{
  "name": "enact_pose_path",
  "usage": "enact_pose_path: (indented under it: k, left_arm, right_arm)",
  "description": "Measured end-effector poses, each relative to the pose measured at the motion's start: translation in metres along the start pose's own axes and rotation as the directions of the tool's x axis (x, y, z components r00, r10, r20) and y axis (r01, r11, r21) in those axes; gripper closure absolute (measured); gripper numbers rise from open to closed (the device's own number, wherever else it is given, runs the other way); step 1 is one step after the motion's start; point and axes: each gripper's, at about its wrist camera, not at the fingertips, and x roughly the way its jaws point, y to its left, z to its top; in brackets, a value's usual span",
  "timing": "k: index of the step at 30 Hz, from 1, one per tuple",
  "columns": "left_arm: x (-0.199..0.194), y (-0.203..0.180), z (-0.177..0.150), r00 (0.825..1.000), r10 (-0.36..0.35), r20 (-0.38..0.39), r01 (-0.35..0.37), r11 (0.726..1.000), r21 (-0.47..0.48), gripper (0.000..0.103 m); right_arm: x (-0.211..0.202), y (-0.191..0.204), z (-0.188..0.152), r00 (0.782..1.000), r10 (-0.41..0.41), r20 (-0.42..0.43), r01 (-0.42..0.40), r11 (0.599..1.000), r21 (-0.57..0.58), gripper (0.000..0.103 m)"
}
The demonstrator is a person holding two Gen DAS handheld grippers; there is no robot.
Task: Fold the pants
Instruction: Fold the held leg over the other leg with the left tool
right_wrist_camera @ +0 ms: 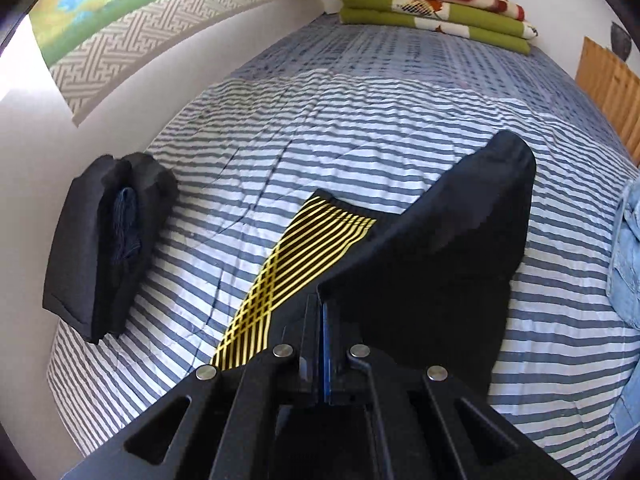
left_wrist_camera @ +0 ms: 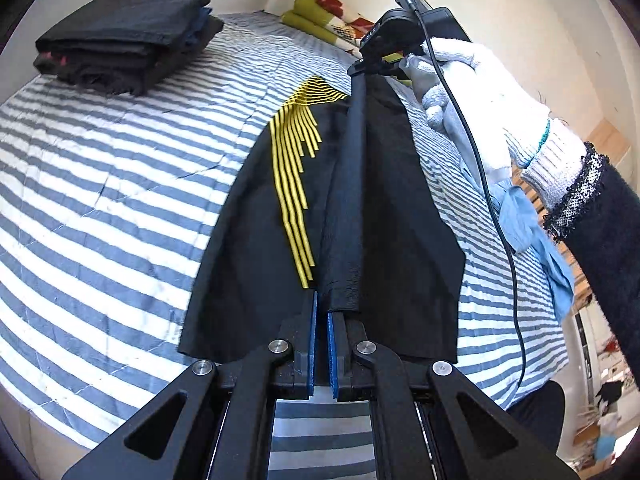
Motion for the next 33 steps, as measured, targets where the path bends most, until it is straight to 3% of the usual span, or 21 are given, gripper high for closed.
enact_pose_path:
  k: [5,10,16,21,23,26,29,32,33]
  left_arm:
    - [0.004,0.033,-0.003,1.000,-0.008,-0.002,0.008,0.996,-0.087,0.099]
    - [0.001,0.056,-0.009,0.999,-0.037,-0.014,0.035,0.987,-0.159,0.099]
    - [-0.003,0.059,-0.013,0.999,-0.035,-0.008,0.033,0.987,-0.160,0.099]
    - [-0.010,0.060,-0.019,0.999,-0.046,-0.006,0.044,0.983,-0.179,0.099]
    - [-0.011,0.058,-0.021,0.998,-0.054,-0.016,0.050,0.985,-0.168,0.099]
    - [-0.018,0.060,-0.025,0.998,-0.058,-0.013,0.055,0.985,-0.162,0.099]
    - [-0.021,0.059,-0.028,0.998,-0.066,-0.018,0.062,0.983,-0.172,0.096]
    - [-0.022,0.055,-0.019,0.999,-0.052,-0.012,0.050,0.987,-0.150,0.086]
    - [-0.022,0.053,-0.018,0.999,-0.045,-0.010,0.044,0.989,-0.142,0.077]
  right_arm:
    - [0.048,0.044,0.001,0.997,-0.059,-0.055,0.057,0.997,-0.043,0.102]
    - [0.077,0.058,-0.001,0.991,-0.101,-0.088,0.096,0.993,-0.066,0.102]
    - [0.097,0.067,-0.007,0.987,-0.112,-0.112,0.104,0.992,-0.075,0.101]
    - [0.063,0.063,-0.005,0.995,-0.036,-0.092,0.030,0.997,-0.072,0.089]
    - [0.028,0.055,-0.011,0.998,0.002,-0.055,-0.006,0.998,-0.070,0.076]
    - [-0.030,0.036,-0.048,0.997,0.068,-0.032,-0.071,0.994,-0.081,0.070]
    - [-0.071,0.012,-0.118,0.992,0.106,-0.074,-0.113,0.988,-0.101,0.069]
    - [-0.085,-0.006,-0.197,0.981,0.124,-0.147,-0.139,0.986,-0.096,0.069]
    - [-0.086,-0.012,-0.219,0.977,0.131,-0.167,-0.146,0.986,-0.079,0.069]
